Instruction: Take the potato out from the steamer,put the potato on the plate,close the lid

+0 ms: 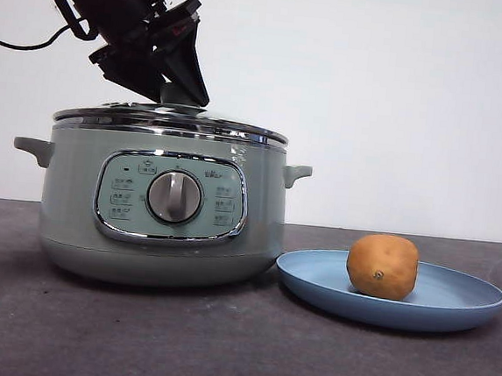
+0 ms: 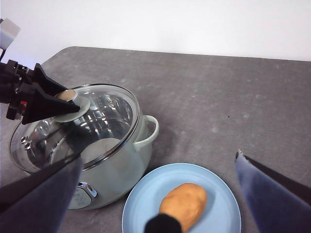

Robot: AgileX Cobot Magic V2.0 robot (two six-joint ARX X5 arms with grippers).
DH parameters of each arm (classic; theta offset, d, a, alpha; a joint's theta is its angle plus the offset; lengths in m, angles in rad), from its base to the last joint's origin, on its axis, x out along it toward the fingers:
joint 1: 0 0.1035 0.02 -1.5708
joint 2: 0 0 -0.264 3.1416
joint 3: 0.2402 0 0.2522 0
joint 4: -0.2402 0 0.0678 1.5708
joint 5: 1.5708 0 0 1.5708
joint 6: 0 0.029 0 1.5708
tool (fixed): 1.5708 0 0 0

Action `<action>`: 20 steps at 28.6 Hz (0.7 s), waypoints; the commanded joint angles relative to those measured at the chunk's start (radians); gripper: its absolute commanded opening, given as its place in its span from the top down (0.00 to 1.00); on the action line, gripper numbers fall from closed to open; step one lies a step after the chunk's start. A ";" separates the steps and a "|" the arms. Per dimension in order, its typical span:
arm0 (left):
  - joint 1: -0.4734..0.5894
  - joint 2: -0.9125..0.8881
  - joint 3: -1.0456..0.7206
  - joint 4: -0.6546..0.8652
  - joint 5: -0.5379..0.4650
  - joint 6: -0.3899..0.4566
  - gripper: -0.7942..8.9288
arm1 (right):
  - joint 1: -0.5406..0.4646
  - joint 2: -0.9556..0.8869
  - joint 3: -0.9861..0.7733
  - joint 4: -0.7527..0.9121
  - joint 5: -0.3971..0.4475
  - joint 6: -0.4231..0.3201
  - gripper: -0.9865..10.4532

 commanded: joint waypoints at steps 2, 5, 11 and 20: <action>-0.002 0.013 0.000 -0.030 -0.035 0.033 0.93 | 0.000 -0.001 -0.006 0.000 0.003 0.010 0.42; -0.002 0.013 0.000 -0.026 -0.043 0.043 0.93 | 0.000 -0.001 -0.006 0.000 0.003 0.010 0.42; -0.002 0.013 0.000 -0.046 -0.045 0.046 0.92 | 0.000 -0.001 -0.006 0.000 0.002 0.010 0.42; -0.002 0.013 0.000 -0.044 -0.062 0.040 0.51 | 0.001 -0.001 -0.006 -0.001 0.002 0.010 0.42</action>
